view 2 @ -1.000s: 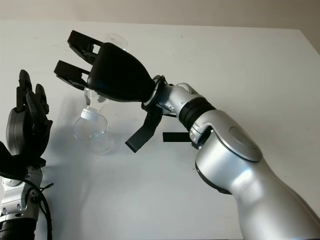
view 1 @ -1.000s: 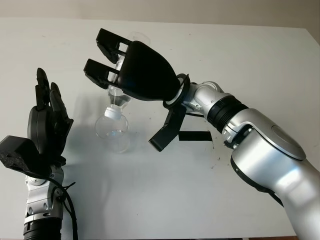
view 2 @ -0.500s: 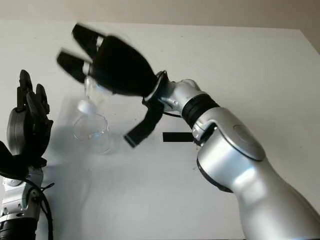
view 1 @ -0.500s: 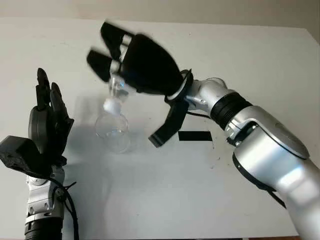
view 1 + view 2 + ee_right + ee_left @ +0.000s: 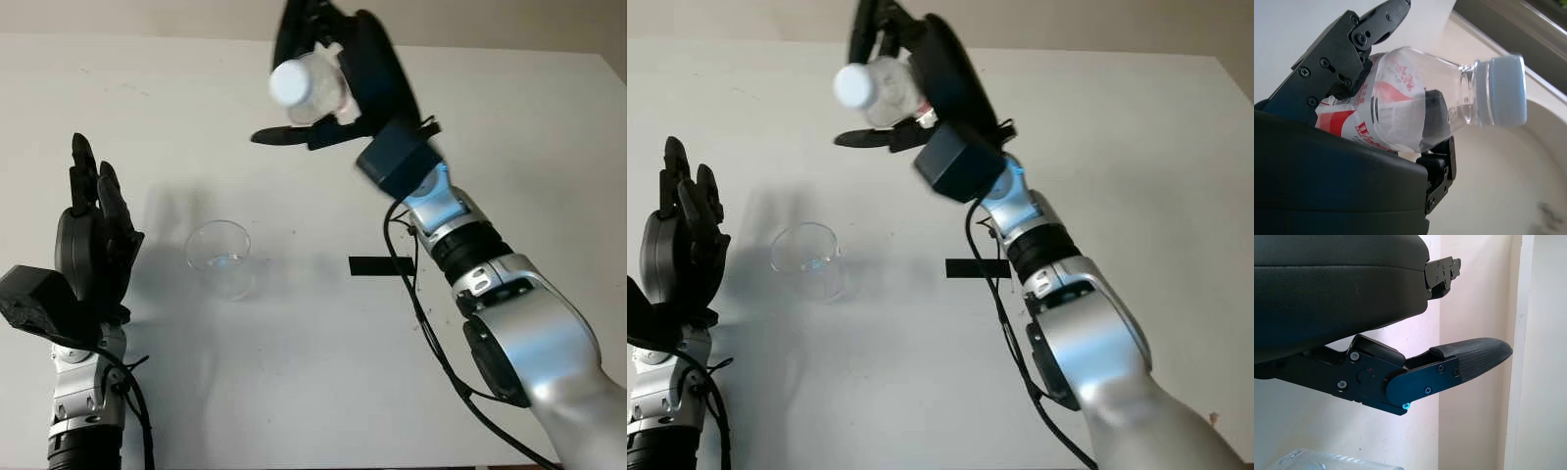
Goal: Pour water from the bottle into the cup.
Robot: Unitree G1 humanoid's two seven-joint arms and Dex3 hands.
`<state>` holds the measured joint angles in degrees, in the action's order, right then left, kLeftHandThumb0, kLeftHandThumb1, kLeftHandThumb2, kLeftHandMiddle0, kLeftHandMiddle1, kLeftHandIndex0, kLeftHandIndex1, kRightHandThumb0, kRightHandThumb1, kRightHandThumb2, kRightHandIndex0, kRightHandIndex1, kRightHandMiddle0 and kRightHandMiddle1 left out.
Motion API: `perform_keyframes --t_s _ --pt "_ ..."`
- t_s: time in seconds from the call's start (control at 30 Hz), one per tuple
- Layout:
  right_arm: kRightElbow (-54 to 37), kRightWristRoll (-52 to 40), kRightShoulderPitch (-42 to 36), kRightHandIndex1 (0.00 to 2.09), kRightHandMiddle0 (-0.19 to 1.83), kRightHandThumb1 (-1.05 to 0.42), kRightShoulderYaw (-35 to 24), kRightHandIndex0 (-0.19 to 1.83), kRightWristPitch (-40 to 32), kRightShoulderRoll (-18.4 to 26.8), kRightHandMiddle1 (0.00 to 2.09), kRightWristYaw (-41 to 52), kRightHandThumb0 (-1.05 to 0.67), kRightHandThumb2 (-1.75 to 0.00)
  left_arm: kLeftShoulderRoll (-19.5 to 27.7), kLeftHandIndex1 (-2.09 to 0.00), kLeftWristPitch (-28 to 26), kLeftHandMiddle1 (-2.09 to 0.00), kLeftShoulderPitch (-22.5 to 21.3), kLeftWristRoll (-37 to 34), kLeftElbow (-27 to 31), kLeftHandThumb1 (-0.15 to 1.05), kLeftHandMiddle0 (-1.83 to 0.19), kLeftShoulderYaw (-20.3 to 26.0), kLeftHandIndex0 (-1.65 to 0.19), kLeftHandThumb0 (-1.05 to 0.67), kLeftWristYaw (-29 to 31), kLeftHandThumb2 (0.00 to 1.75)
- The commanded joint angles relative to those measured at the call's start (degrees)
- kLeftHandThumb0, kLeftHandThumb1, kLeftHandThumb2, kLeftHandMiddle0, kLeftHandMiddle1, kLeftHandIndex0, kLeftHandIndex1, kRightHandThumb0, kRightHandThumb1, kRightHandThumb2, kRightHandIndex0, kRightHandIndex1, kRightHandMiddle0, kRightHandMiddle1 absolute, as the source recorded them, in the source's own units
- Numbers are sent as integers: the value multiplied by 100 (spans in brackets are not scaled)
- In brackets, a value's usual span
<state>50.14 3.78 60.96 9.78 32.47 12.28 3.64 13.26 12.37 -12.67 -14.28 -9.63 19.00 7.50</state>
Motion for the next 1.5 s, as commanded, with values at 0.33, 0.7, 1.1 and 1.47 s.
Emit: perform_keyframes --t_s 0.33,0.7,1.1,1.47 --pt "-4207 -1546 -1918 209 112 -105 -1047 129 -4811 378 209 1283 -14 -34 9 0 -85 -4 182 -27 240 105 19 -4 19 -80 41 74" --pt "-5297 -2100 -2793 209 66 -105 -1523 124 -5966 556 209 1660 -15 -39 45 0 -144 -4 283 -120 353 105 19 32 19 -81 128 74" --pt "-5532 -2256 -3236 209 62 -105 -1534 145 -6413 443 209 1574 -17 -44 106 0 -631 -4 436 -93 853 105 19 31 19 -81 40 79" --pt "-5447 -2174 -3421 209 92 -105 -1397 169 -6649 142 209 1235 -16 -44 135 0 -733 -4 486 -109 957 105 19 84 19 -80 42 80"
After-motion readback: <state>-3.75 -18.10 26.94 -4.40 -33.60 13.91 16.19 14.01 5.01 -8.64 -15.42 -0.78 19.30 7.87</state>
